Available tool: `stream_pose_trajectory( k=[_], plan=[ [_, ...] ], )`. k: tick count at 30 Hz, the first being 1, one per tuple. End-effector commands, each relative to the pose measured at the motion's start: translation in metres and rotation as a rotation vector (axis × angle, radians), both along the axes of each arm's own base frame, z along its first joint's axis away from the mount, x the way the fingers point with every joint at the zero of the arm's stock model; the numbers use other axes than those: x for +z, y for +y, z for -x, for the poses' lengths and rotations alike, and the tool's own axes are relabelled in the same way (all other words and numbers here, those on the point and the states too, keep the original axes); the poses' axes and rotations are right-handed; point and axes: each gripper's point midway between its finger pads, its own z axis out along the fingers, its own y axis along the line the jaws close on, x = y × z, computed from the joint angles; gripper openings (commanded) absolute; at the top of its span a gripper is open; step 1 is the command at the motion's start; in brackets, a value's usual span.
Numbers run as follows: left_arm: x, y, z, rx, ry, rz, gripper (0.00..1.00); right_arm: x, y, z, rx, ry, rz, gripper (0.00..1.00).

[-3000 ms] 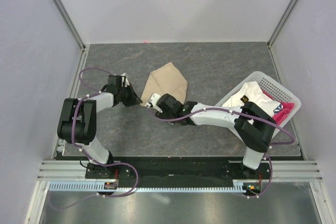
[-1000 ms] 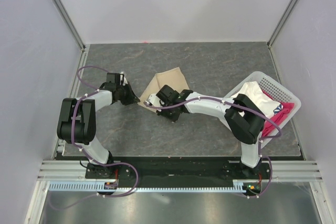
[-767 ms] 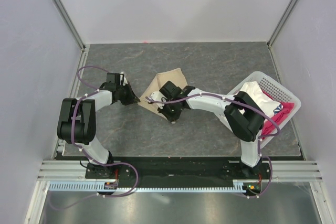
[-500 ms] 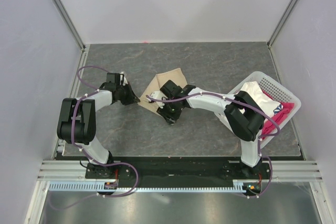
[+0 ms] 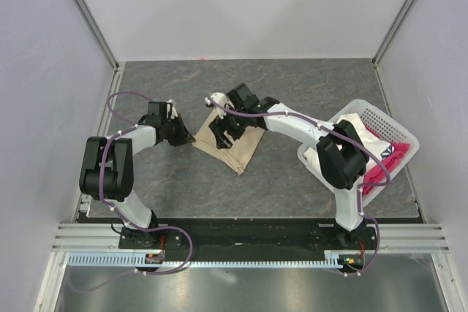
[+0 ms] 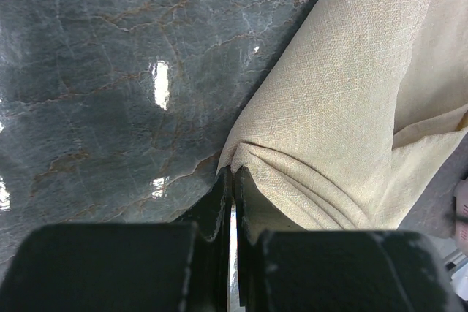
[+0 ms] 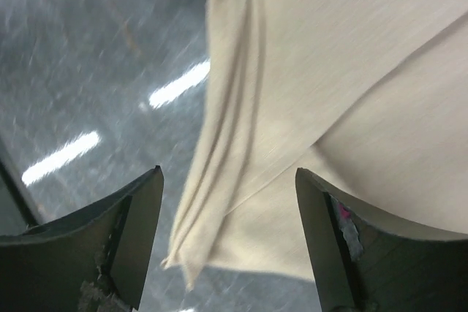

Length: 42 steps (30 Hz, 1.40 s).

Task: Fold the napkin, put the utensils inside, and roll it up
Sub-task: Roll the napkin with the utensil

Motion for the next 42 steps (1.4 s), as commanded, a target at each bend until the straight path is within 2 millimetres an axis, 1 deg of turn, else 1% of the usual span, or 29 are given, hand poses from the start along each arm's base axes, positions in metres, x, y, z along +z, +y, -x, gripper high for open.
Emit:
stream_pose_trajectory(
  k=[1,3,5,6,7,9,11,12,15,16,18,20,22,26,29,36,42],
  plan=[
    [0.022,-0.001,-0.016,-0.034,-0.099,0.005,0.02,0.008,0.023,-0.054,-0.07,-0.018,-0.136,0.81],
    [0.022,-0.001,-0.016,-0.033,-0.099,0.003,0.02,0.005,0.023,-0.069,-0.091,-0.008,-0.158,0.82],
    [0.022,-0.002,-0.016,-0.035,-0.099,0.003,0.02,-0.004,0.025,-0.081,-0.104,0.016,-0.176,0.82],
    [0.023,-0.001,-0.016,-0.033,-0.102,0.006,0.02,-0.006,0.022,-0.089,-0.115,0.021,-0.186,0.82],
    [0.022,-0.001,-0.016,-0.031,-0.099,0.003,0.02,-0.012,0.021,-0.094,-0.123,0.033,-0.187,0.82],
    [0.022,-0.002,-0.016,-0.033,-0.1,0.006,0.02,-0.018,0.018,-0.101,-0.134,0.058,-0.205,0.82],
    [0.022,-0.001,-0.016,-0.032,-0.1,0.006,0.02,-0.02,0.017,-0.103,-0.132,0.075,-0.22,0.82],
    [0.022,-0.001,-0.016,-0.031,-0.098,0.005,0.02,-0.024,0.017,-0.101,-0.126,0.088,-0.222,0.82],
    [0.022,-0.002,-0.016,-0.033,-0.097,0.008,0.02,-0.028,0.021,-0.091,-0.091,0.126,-0.249,0.81],
    [0.022,-0.002,-0.016,-0.033,-0.099,0.008,0.02,-0.032,0.02,-0.086,-0.086,0.149,-0.253,0.81],
    [0.023,-0.002,-0.016,-0.032,-0.1,0.007,0.02,-0.03,0.021,-0.084,-0.076,0.14,-0.269,0.81],
    [0.024,-0.002,-0.016,-0.031,-0.1,0.01,0.02,-0.032,0.021,-0.079,-0.088,0.171,-0.277,0.81],
    [0.024,-0.002,-0.016,-0.031,-0.099,0.013,0.02,-0.032,0.02,-0.078,-0.092,0.172,-0.282,0.81],
    [0.025,-0.003,-0.016,-0.033,-0.103,0.013,0.02,-0.04,0.02,-0.075,-0.092,0.196,-0.274,0.81],
    [0.025,-0.002,-0.015,-0.03,-0.103,0.014,0.02,-0.042,0.022,-0.071,-0.081,0.223,-0.285,0.8],
    [0.022,-0.003,-0.013,-0.032,-0.095,0.013,0.02,-0.036,0.022,-0.061,-0.057,0.242,-0.302,0.8],
    [0.023,-0.003,-0.013,-0.032,-0.096,0.015,0.02,-0.043,0.024,-0.048,-0.031,0.299,-0.31,0.79]
  ],
)
